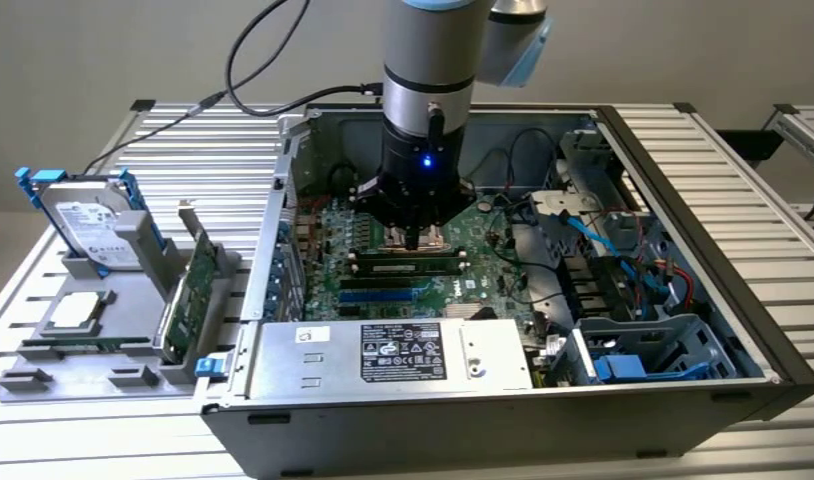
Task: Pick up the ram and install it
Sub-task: 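Press down the ram until it locks into place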
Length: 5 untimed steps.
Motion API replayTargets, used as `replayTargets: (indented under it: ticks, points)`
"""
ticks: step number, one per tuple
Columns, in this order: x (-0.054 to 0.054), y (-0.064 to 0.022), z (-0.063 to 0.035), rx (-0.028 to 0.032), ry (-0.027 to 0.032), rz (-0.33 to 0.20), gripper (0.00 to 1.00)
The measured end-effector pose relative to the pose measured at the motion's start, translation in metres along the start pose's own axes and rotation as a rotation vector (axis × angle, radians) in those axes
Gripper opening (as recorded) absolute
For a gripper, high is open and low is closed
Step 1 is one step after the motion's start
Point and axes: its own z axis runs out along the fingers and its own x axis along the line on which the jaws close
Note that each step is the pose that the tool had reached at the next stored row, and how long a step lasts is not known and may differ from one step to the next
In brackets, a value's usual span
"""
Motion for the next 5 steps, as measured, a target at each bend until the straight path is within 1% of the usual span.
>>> replayTargets:
  ticks: [5]
  points:
    - [0.0000, 0.0000, 0.0000, 0.0000, 0.0000, 0.000, 0.11]
